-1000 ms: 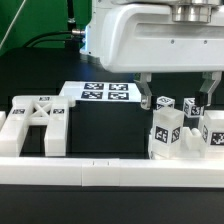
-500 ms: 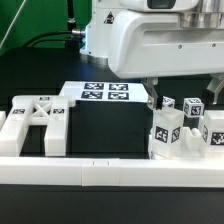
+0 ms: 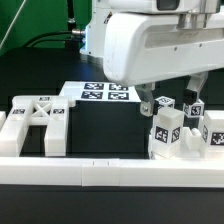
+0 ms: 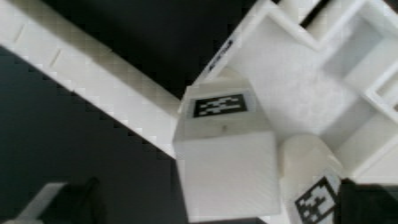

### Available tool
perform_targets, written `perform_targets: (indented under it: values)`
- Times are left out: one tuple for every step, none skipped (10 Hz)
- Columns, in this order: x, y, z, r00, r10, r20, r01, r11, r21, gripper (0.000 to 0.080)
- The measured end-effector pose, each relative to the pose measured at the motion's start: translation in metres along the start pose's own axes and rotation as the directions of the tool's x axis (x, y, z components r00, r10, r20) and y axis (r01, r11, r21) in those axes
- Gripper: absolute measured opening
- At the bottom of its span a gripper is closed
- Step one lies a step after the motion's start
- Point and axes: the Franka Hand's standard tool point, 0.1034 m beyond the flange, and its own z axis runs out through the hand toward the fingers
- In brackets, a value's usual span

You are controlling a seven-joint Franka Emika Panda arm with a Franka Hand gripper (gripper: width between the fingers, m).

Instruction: Assemble chair

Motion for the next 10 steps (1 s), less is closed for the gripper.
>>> perform_targets:
  values:
    - [-0.002, 0.004, 0.004, 0.998, -0.062, 0.004, 0.062, 0.998, -0.010, 0.0649]
    - [-0.002, 0.006, 0.009, 0.999, -0.053, -0.002, 0.053, 0.998, -0.021, 0.0649]
    - [-0.003, 0.005, 0.015, 0.999, -0.041, -0.004, 0.041, 0.999, -0.029, 0.0649]
    - [-0.005, 0.005, 0.021, 0.999, -0.040, -0.001, 0.040, 0.999, -0.031, 0.0649]
    - [-0.006, 0.005, 0.021, 0.999, -0.035, 0.000, 0.035, 0.999, -0.031, 0.0649]
    - [-0.005, 0.004, 0.021, 1.000, -0.015, -0.001, 0.015, 0.999, -0.031, 0.0622]
    - [-0.004, 0.002, 0.021, 1.000, 0.000, 0.000, 0.000, 0.999, -0.033, 0.0622]
    - [-0.004, 0.002, 0.022, 1.000, 0.010, 0.003, -0.010, 0.999, -0.035, 0.0436]
    - [-0.004, 0.001, 0.023, 0.999, 0.036, 0.004, -0.036, 0.999, -0.036, 0.0295]
    - [-0.004, 0.002, 0.022, 0.998, 0.059, 0.003, -0.059, 0.998, -0.036, 0.0295]
